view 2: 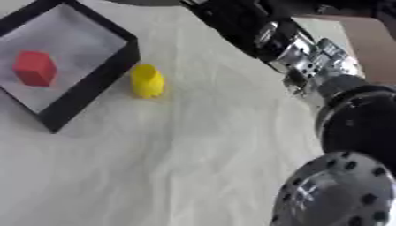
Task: Pick up objects on the table and place them in the box.
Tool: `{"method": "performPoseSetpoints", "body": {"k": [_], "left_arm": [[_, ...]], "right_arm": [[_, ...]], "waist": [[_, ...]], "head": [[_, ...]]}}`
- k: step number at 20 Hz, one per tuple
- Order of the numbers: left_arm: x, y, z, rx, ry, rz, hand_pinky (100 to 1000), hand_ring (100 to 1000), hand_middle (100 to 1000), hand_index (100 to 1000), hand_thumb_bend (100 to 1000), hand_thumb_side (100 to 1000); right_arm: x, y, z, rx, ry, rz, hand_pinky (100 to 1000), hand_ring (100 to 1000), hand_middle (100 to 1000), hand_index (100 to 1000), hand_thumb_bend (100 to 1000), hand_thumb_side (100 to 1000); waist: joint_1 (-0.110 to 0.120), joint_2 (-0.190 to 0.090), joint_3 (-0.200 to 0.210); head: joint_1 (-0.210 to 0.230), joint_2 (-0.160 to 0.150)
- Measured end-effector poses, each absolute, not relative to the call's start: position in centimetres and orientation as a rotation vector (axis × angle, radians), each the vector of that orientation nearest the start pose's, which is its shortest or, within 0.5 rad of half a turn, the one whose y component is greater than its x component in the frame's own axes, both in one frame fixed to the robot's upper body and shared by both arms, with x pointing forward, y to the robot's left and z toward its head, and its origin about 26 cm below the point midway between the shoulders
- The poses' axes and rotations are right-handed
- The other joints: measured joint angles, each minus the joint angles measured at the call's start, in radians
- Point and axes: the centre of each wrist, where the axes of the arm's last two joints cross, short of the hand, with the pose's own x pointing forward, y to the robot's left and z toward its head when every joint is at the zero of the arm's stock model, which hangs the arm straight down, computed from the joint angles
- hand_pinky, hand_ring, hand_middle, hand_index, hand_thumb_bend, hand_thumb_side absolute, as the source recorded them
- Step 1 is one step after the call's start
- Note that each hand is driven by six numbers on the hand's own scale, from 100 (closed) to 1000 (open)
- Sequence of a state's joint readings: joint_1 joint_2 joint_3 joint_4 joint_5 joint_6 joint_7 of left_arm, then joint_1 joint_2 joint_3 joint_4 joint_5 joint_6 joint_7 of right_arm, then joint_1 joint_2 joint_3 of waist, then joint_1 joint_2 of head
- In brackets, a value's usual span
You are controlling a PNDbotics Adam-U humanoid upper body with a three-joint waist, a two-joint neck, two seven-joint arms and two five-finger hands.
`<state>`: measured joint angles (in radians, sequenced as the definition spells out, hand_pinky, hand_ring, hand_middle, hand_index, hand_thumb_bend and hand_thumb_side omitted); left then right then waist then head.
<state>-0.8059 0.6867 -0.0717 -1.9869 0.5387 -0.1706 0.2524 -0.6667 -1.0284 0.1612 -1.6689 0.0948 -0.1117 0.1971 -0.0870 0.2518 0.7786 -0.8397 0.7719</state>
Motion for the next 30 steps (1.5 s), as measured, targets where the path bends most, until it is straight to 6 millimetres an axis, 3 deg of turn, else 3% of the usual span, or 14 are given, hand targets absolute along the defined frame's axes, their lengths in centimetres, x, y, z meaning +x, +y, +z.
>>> {"method": "performPoseSetpoints", "body": {"k": [11,20,26,30], "left_arm": [[29.6,24.1,37.0,0.377,3.423,0.382,923,690,875,812,231,462],[29.6,24.0,36.9,0.387,3.429,0.381,925,689,875,812,230,468],[29.6,24.0,36.9,0.387,3.429,0.382,925,689,875,812,232,467],[29.6,24.0,36.9,0.388,3.429,0.381,925,689,873,811,234,464]], "right_arm": [[36.7,-34.2,29.3,-0.793,-1.837,1.415,907,570,490,686,100,216],[38.2,-32.6,28.0,-0.763,-1.799,1.481,912,572,492,689,100,216],[38.4,-31.7,27.3,-0.738,-1.758,1.581,904,682,590,763,100,298],[38.3,-31.4,27.2,-0.754,-1.714,1.665,900,694,601,777,100,331]], "waist": [[0.000,0.012,0.000],[-0.002,0.015,0.000],[-0.004,0.015,0.000],[-0.005,0.015,0.000]], "head": [[-0.006,-0.002],[-0.012,-0.002],[-0.015,-0.002],[-0.015,-0.002]]}}
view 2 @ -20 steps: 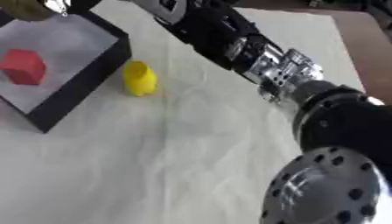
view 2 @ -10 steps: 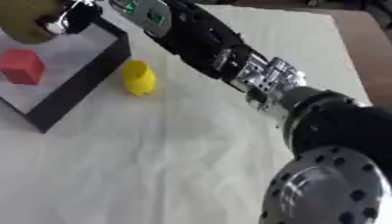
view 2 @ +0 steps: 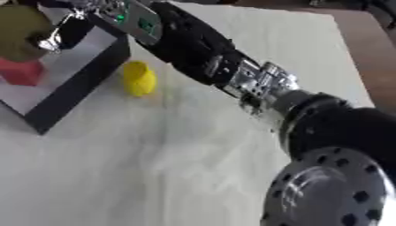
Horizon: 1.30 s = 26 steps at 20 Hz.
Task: Pick up objects on the table and place them in the box.
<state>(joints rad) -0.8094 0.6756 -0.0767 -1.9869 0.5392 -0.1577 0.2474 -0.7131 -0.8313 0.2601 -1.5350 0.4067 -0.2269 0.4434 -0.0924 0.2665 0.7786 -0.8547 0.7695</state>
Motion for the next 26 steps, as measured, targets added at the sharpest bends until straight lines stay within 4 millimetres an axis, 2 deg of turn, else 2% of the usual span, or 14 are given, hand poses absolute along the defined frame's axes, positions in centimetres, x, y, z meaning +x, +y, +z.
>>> {"method": "performPoseSetpoints", "body": {"k": [2,4,5,6,10,11,15,23,24,26], "left_arm": [[29.6,24.0,36.9,0.389,3.429,0.379,925,689,873,812,236,464],[29.6,23.9,36.9,0.394,3.429,0.375,925,689,873,812,236,466],[29.6,23.9,36.8,0.397,3.430,0.373,926,689,873,812,235,468],[29.7,23.9,36.8,0.398,3.430,0.373,926,688,873,811,235,469],[29.7,23.9,36.8,0.398,3.430,0.371,927,688,873,811,235,470],[29.7,23.9,36.8,0.398,3.431,0.371,926,688,873,811,233,471],[29.7,24.0,36.7,0.398,3.436,0.369,927,688,873,811,235,471],[29.7,24.0,36.6,0.402,3.442,0.363,927,688,873,811,235,472],[29.7,24.0,36.6,0.402,3.442,0.363,928,688,874,811,231,478],[29.7,24.0,36.6,0.402,3.444,0.361,927,688,874,811,232,478]], "right_arm": [[38.3,-31.4,27.1,-0.773,-1.685,1.694,901,710,611,782,100,344],[38.3,-31.4,26.9,-0.789,-1.662,1.718,919,758,662,818,100,342],[38.4,-31.3,26.6,-0.791,-1.652,1.730,961,836,760,879,100,317],[38.4,-31.3,26.5,-0.793,-1.642,1.744,983,869,797,911,106,312],[38.4,-31.3,26.2,-0.793,-1.628,1.782,1000,885,816,939,154,282],[38.4,-31.3,26.2,-0.790,-1.627,1.790,1000,880,812,939,155,243],[38.2,-31.5,26.4,-0.765,-1.649,1.782,1000,883,818,945,174,180],[37.3,-31.7,28.0,-0.757,-1.713,1.763,1000,883,819,946,183,168],[37.2,-31.7,27.9,-0.754,-1.715,1.760,1000,878,819,962,242,129],[37.1,-32.0,28.0,-0.753,-1.722,1.735,1000,873,815,965,196,111]], "waist": [[-0.001,0.000,0.000],[-0.003,0.000,0.000],[-0.004,0.000,0.000],[-0.004,0.000,0.000],[-0.008,0.000,0.000],[-0.008,0.000,0.000],[-0.008,0.002,0.000],[-0.008,0.003,0.000],[-0.008,0.003,0.000],[-0.008,0.004,0.000]], "head": [[0.000,0.000],[0.000,0.000],[0.000,0.000],[0.000,0.000],[0.000,0.000],[0.000,0.000],[0.000,0.000],[0.008,-0.008],[0.008,-0.008],[0.008,-0.008]]}}
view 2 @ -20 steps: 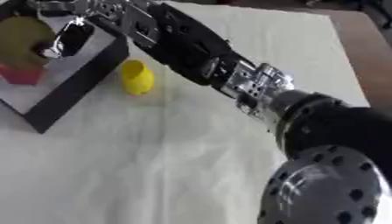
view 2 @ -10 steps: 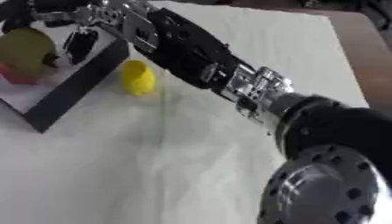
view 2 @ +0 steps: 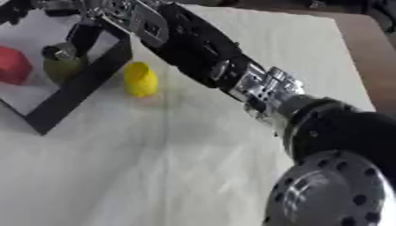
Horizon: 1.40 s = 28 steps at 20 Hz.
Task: Pick up objects on the table and place them in the box.
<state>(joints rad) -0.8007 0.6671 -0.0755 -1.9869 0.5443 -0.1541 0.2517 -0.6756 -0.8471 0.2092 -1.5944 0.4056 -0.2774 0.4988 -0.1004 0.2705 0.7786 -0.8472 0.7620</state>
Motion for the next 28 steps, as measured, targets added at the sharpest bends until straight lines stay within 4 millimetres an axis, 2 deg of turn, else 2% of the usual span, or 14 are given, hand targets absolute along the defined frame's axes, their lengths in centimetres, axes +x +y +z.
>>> {"method": "performPoseSetpoints", "body": {"k": [2,5,6,9,12,14,15,20,24,28], "left_arm": [[29.7,24.0,36.6,0.401,3.445,0.360,927,689,874,811,234,475],[29.7,24.1,36.5,0.397,3.448,0.352,926,692,877,812,236,470],[29.7,24.2,36.5,0.395,3.450,0.349,919,701,874,813,259,430],[29.7,24.4,36.6,0.387,3.440,0.307,916,708,870,812,287,405],[29.7,24.9,36.5,0.365,3.442,0.251,918,712,872,811,293,402],[29.7,25.3,36.3,0.318,3.461,0.218,919,710,873,811,284,407],[29.7,25.6,36.2,0.288,3.473,0.208,921,709,874,812,281,412],[29.8,26.6,35.2,0.167,3.532,0.188,927,706,879,811,270,433],[29.9,27.1,34.5,0.118,3.563,0.177,935,701,883,811,258,460],[29.9,27.5,33.9,0.084,3.593,0.156,938,697,886,810,250,481]], "right_arm": [[36.9,-32.3,28.5,-0.757,-1.747,1.697,1000,859,803,964,114,100],[35.9,-32.9,29.6,-0.779,-1.801,1.629,1000,818,778,957,100,100],[35.5,-33.1,30.0,-0.790,-1.819,1.603,992,784,757,927,100,100],[34.1,-34.1,31.6,-0.838,-1.872,1.510,998,786,747,903,100,100],[32.5,-35.0,33.0,-0.889,-1.919,1.423,1000,795,748,902,100,161],[31.2,-35.6,34.1,-0.932,-1.943,1.369,995,790,741,892,100,148],[30.6,-35.9,34.6,-0.953,-1.951,1.343,1000,789,744,897,100,197],[27.9,-37.2,36.2,-1.036,-1.962,1.234,1000,805,765,917,100,209],[26.7,-37.0,35.4,-0.998,-1.999,1.203,1000,808,775,926,100,100],[26.3,-37.7,33.7,-0.932,-2.031,1.162,1000,807,780,925,100,100]], "waist": [[0.000,0.001,0.000],[0.000,0.001,0.000],[0.000,0.001,0.000],[0.000,-0.004,0.000],[0.000,-0.030,-0.005],[0.000,-0.053,-0.029],[0.000,-0.059,-0.045],[0.002,-0.072,-0.131],[0.004,-0.072,-0.199],[0.004,-0.072,-0.249]], "head": [[0.000,0.001],[0.003,0.003],[0.006,0.005],[0.019,0.009],[0.035,0.009],[0.056,0.010],[0.071,0.010],[0.160,0.010],[0.218,0.010],[0.256,0.010]]}}
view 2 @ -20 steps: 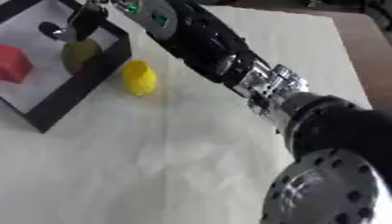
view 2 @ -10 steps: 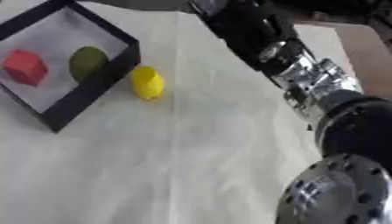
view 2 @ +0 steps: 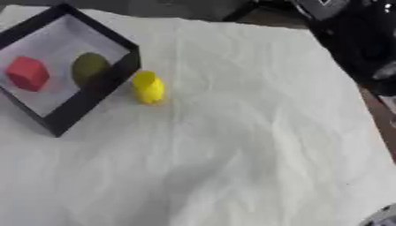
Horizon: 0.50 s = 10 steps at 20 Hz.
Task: Pick up objects on the table and place them in the box.
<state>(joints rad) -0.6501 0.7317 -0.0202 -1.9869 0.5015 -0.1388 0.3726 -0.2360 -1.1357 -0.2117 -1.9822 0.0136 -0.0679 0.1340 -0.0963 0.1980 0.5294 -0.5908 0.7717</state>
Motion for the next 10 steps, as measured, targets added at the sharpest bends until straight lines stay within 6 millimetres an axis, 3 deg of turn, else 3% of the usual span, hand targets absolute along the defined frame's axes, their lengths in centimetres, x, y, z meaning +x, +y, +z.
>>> {"method": "performPoseSetpoints", "body": {"k": [3,10], "left_arm": [[30.0,27.7,33.7,0.063,3.609,0.147,941,695,888,810,245,495],[30.1,27.9,33.3,0.038,3.642,0.147,948,691,894,810,232,526]], "right_arm": [[26.1,-38.5,32.4,-0.884,-2.049,1.129,1000,805,778,923,100,100],[26.1,-38.6,30.8,-0.733,-2.173,1.064,982,811,779,922,100,100]], "waist": [[0.000,0.000,-0.039],[0.000,0.000,-0.075]], "head": [[0.035,0.000],[0.110,0.000]]}}
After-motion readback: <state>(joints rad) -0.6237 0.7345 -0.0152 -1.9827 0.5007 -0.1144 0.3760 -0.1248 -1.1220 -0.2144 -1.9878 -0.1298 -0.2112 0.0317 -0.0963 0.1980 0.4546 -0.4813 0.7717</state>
